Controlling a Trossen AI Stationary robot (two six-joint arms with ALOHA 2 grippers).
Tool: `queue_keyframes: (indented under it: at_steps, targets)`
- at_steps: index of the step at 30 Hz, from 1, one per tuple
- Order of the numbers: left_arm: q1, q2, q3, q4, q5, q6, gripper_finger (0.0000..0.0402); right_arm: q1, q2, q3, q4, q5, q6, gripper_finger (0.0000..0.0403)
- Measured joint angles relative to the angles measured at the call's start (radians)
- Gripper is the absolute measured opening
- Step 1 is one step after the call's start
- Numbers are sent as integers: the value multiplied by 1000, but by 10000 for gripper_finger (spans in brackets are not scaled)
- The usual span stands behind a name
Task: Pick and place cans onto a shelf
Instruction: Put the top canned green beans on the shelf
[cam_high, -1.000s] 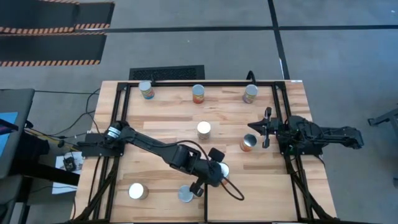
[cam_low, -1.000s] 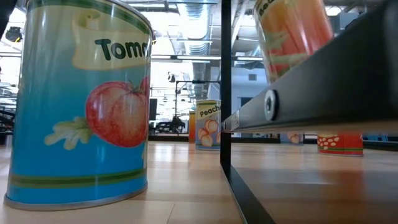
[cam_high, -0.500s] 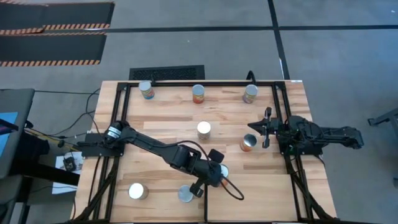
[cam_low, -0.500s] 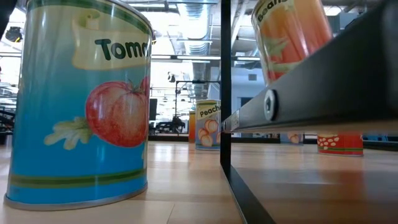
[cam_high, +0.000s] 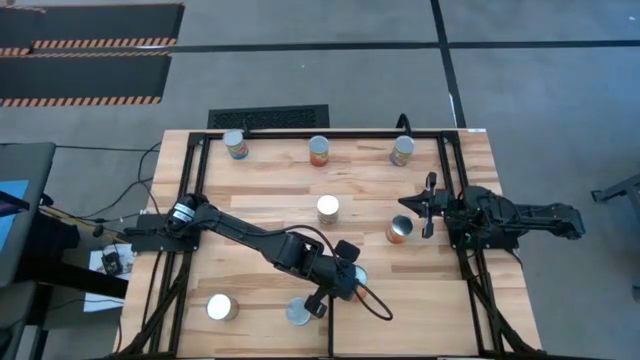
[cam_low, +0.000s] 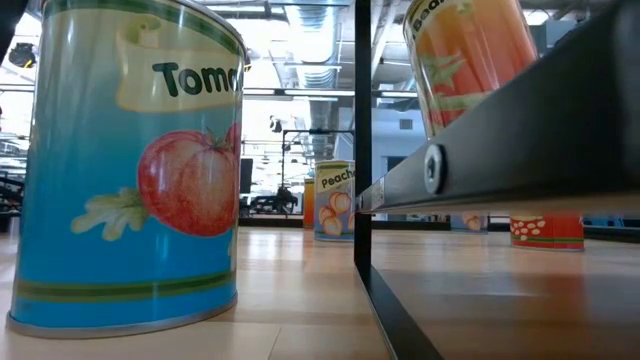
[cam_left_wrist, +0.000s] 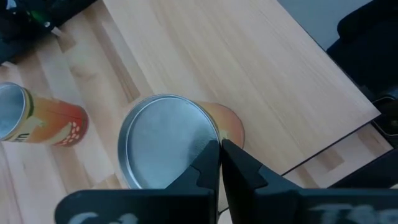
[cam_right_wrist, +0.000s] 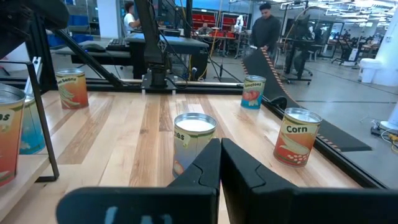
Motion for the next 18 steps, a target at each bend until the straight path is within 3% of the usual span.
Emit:
queue_keyframes:
  at_steps: [18]
  targets:
    - [-2, -2, 0, -2, 38, -14, 0, 0, 0, 0, 0, 0, 0, 33]
